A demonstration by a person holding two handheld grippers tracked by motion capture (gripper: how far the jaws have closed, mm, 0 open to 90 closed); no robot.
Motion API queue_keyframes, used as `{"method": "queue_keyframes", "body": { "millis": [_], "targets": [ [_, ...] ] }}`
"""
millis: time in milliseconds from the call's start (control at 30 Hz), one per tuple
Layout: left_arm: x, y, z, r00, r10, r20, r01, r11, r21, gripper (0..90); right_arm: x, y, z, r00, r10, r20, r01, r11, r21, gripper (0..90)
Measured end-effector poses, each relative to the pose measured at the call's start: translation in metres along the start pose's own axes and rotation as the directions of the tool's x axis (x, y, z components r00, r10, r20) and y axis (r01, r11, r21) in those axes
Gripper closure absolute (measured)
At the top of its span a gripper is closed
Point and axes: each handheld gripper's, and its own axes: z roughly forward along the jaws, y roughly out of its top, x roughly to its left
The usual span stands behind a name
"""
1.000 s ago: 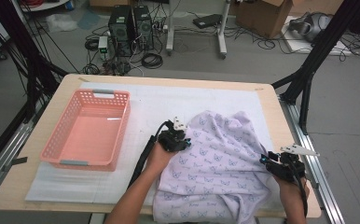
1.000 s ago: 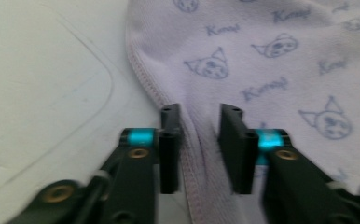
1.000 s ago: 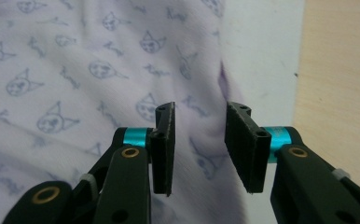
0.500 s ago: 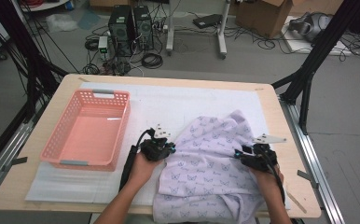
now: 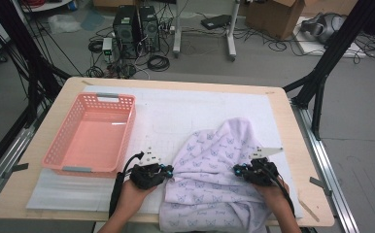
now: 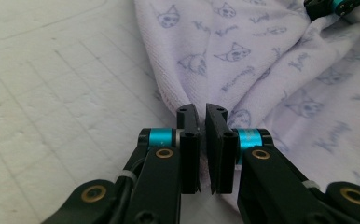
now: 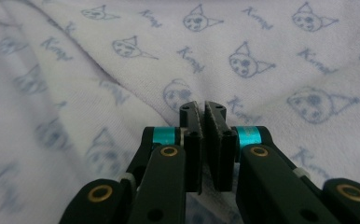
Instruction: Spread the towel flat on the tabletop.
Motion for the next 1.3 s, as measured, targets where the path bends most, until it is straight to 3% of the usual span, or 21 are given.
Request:
{"method": "queue_keyframes", "body": {
  "millis": [200, 333, 433, 600, 767, 833, 1033, 1100, 1233, 1300],
  "targets": [
    [-0.008, 0.000, 0.000, 0.9993, 0.007, 0.037, -0.007, 0.9999, -0.015, 77.7, 0.014, -0.023, -0.028, 0.9993, -0.016, -0.034, 0.016, 1.000, -0.015, 85.7],
    [-0.001, 0.007, 0.002, 0.9992, -0.022, 0.034, 0.023, 0.9989, -0.040, 62.2, 0.018, -0.038, -0.043, 0.9995, 0.004, -0.031, -0.004, 1.000, -0.016, 85.7],
    [0.008, 0.018, 0.005, 0.9990, -0.038, 0.025, 0.039, 0.9976, -0.057, 57.1, 0.019, -0.043, -0.051, 0.9996, 0.013, -0.026, -0.013, 1.000, 0.000, 85.1],
    [0.026, 0.040, 0.018, 0.9991, -0.041, 0.000, 0.041, 0.9968, -0.068, 54.6, 0.017, -0.043, -0.063, 0.9995, 0.015, 0.029, -0.012, 0.995, -0.098, 70.4],
    [0.037, 0.066, 0.037, 0.9990, -0.037, -0.026, 0.035, 0.9964, -0.077, 58.2, 0.008, -0.045, -0.072, 0.9962, 0.046, 0.074, -0.033, 0.985, -0.172, 67.4],
    [0.041, 0.075, 0.046, 0.9980, -0.055, -0.032, 0.052, 0.9945, -0.091, 60.7, 0.006, -0.046, -0.073, 0.9957, 0.054, 0.076, -0.040, 0.984, -0.176, 67.0],
    [0.047, 0.095, 0.081, 0.9972, -0.060, -0.043, 0.058, 0.9973, -0.045, 63.3, 0.004, -0.047, -0.071, 0.9954, 0.048, 0.083, -0.033, 0.984, -0.173, 66.2],
    [0.047, 0.095, 0.093, 0.9965, -0.069, -0.047, 0.067, 0.9968, -0.044, 62.8, 0.004, -0.046, -0.070, 0.9953, 0.050, 0.083, -0.035, 0.984, -0.177, 65.3],
    [0.042, 0.086, 0.117, 0.9966, -0.075, -0.033, 0.076, 0.9966, 0.031, 58.2, 0.003, -0.047, -0.070, 0.9951, 0.052, 0.084, -0.036, 0.983, -0.181, 63.1],
    [0.036, 0.085, 0.123, 0.9974, -0.070, -0.015, 0.071, 0.9964, 0.046, 54.8, 0.002, -0.047, -0.070, 0.9946, 0.060, 0.085, -0.044, 0.983, -0.180, 62.4]
  ]
}}
